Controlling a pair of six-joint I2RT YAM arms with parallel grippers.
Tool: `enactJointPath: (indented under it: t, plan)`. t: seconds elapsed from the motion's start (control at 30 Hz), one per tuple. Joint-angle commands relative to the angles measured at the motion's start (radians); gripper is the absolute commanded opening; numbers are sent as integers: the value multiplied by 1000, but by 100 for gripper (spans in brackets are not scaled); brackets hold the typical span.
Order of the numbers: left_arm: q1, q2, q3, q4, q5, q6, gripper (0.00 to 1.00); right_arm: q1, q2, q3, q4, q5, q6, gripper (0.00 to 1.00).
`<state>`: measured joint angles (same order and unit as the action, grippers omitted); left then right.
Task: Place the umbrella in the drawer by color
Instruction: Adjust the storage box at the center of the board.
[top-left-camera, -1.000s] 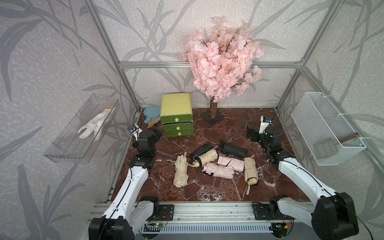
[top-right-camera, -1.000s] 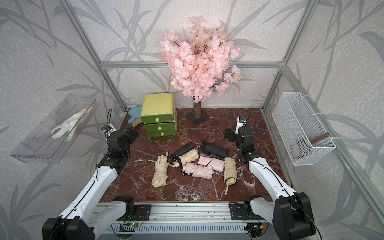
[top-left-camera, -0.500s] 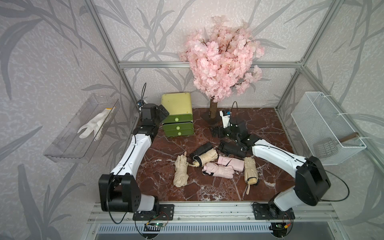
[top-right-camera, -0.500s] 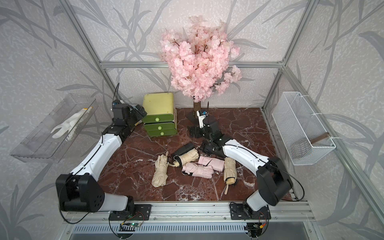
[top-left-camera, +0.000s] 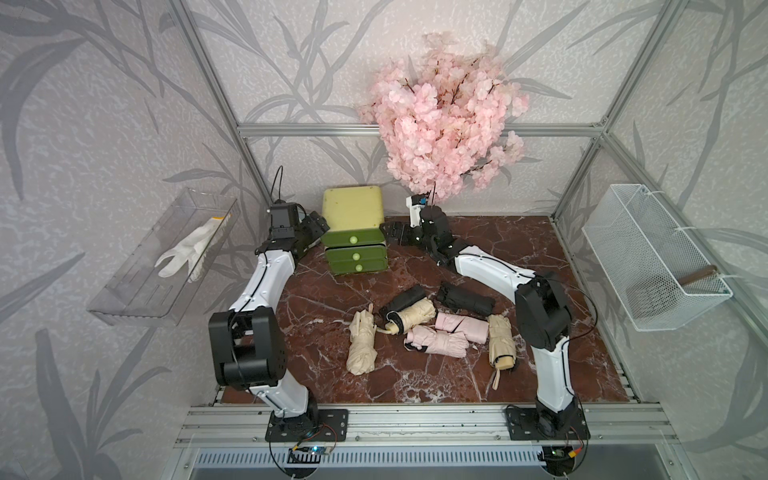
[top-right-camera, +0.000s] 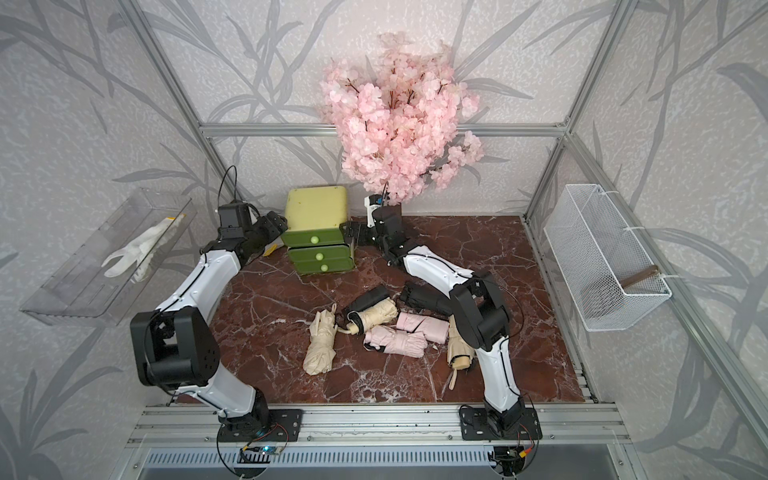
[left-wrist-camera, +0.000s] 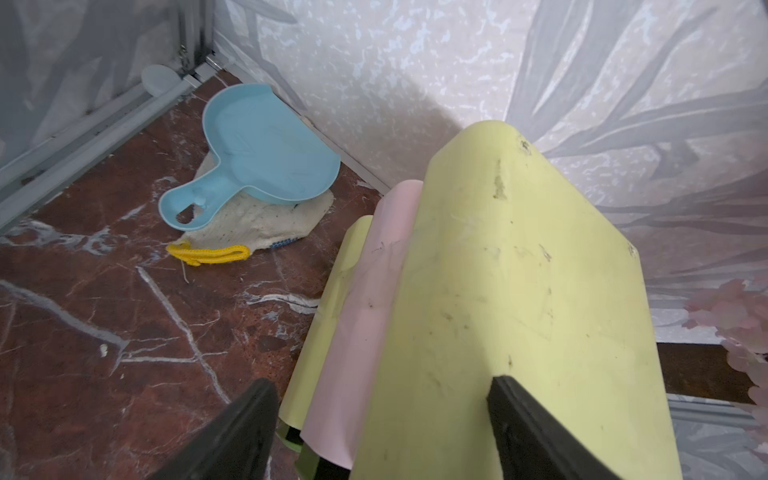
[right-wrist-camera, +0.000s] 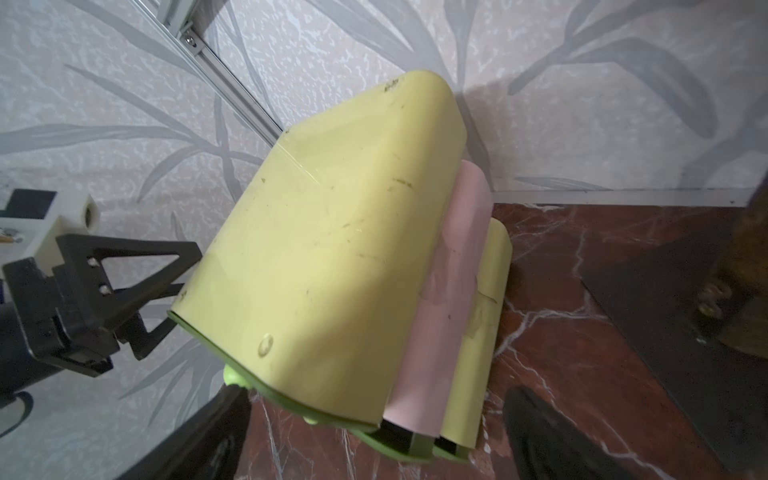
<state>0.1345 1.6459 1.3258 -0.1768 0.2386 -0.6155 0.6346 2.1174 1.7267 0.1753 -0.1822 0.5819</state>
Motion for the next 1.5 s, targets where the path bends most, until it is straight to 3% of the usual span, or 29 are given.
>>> enactJointPath:
  t: [0.0,0.33,0.43,0.6,0.97,1.23,1.47]
  plan:
    - [18,56,24,6,113,-32,78,14,52,91,14,-32,53,99]
    - [-1,82,-7,10,169,-58,72,38,224,345,-128,-59,61,100]
    - [-26,67,-21,9,166,-58,72,48,220,337,-131,-81,53,90]
    - [-77,19,-79,14,144,-58,72,51,157,243,-116,-102,57,77]
    - [-216,-92,-245,89,108,-118,71,34,-86,-94,-52,-31,8,77]
    - [-260,-158,-301,135,93,-180,71,-16,-162,-188,-44,-51,24,79]
    - [-350,-156,-285,142,91,-197,72,-52,-237,-259,-42,-48,16,81]
